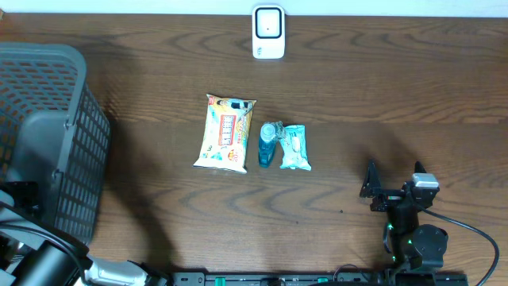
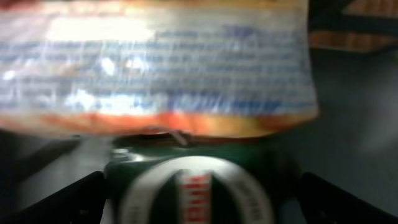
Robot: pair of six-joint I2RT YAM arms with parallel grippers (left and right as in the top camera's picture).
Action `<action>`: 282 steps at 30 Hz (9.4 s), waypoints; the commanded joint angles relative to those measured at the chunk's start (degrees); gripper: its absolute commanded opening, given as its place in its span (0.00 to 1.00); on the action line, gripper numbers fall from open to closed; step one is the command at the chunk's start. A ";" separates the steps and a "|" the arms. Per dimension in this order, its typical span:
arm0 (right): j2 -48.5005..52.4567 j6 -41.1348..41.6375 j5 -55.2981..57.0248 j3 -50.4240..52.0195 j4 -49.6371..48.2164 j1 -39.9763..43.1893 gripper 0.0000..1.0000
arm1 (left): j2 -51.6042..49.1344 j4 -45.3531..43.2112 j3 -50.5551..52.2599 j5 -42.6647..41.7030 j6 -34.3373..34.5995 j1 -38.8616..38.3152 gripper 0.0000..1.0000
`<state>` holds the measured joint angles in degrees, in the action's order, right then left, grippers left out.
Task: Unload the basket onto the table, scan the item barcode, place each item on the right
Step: 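Reach the left gripper into the basket and grasp the green ointment tin, then carry the green tin out and set it right of the wipes pack, then open the left gripper and swing it back to the basket, then reach into the basket and grasp the small orange-white box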
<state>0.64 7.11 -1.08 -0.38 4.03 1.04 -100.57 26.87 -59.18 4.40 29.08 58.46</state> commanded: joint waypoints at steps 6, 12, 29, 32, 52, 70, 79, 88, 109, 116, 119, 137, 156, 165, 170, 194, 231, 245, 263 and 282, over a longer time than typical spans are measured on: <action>-0.26 -0.52 0.31 0.07 0.26 -1.14 0.99 | -4.24 1.07 3.78 -9.92 0.20 -0.63 0.98; -0.26 -0.52 0.31 0.07 0.24 -1.14 0.99 | -4.24 1.29 3.78 -7.43 -4.26 -0.61 0.94; -0.26 -0.52 0.31 0.07 0.24 -1.14 0.99 | -2.78 5.03 1.20 -7.50 -4.83 -0.68 0.63; -0.26 -0.52 0.33 0.07 0.26 -1.14 0.99 | -1.18 5.46 0.28 -8.31 -4.81 -0.68 0.63; -0.26 -0.52 0.31 0.07 0.24 -1.14 0.99 | 22.69 1.46 -6.03 -28.44 4.48 -2.36 0.63; -0.26 -0.52 0.31 0.07 0.24 -1.14 0.99 | 43.52 -23.54 -6.49 -35.45 14.32 -44.09 0.63; -0.26 -0.52 0.31 0.07 0.24 -1.14 0.99 | 31.52 -31.45 -6.49 -19.19 11.43 -77.40 0.63; -0.26 -0.52 0.31 0.07 0.24 -1.14 0.99 | 9.84 -43.91 -7.32 -18.25 10.75 -95.95 0.63; -0.26 -0.52 0.31 0.07 0.26 -1.14 0.99 | -7.76 -34.88 -8.46 -11.39 -7.04 -109.72 0.63; -0.26 -0.52 0.31 0.07 0.24 -1.11 0.99 | -11.34 -29.92 -8.46 -8.20 -8.52 -110.42 0.63; -0.26 -0.52 0.31 0.07 0.24 -1.11 0.99 | -11.39 -30.25 -8.50 -8.20 -8.52 -110.53 0.64; -0.26 -0.52 0.31 0.07 0.26 -1.14 0.99 | -10.25 -1.84 -37.79 -5.01 -15.54 -109.44 0.78; -0.26 -0.52 0.31 0.07 0.24 -1.14 0.99 | 10.56 28.04 -55.41 3.82 -16.85 -69.05 0.78; -0.26 -0.52 0.31 0.07 0.26 -1.14 0.99 | 13.14 43.45 -53.64 3.76 -3.87 -39.01 0.70; -0.26 -0.52 0.31 0.07 0.24 -1.14 0.99 | 13.14 42.51 -44.41 3.76 -0.35 -28.11 0.68; -0.26 -0.52 0.31 0.07 0.26 -1.14 0.99 | 12.61 19.26 -9.38 27.82 14.56 -13.09 0.90; -0.26 -0.52 0.31 0.07 0.24 -1.14 0.99 | -2.86 6.49 -9.38 28.24 6.54 -7.74 0.89; -0.26 -0.52 0.31 0.07 0.24 -1.14 0.99 | -3.91 5.22 -9.38 28.26 6.51 -7.72 0.83; -0.26 -0.52 0.31 0.07 0.26 -1.14 0.99 | -4.04 6.49 -9.27 24.70 1.33 -7.74 0.80; -0.26 -0.52 0.31 0.07 0.24 -1.14 0.99 | -4.04 8.17 -9.27 27.08 -6.56 -7.63 0.81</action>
<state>0.64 7.11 -1.06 -0.38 4.03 1.04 -104.05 34.70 -68.49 27.42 23.46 50.48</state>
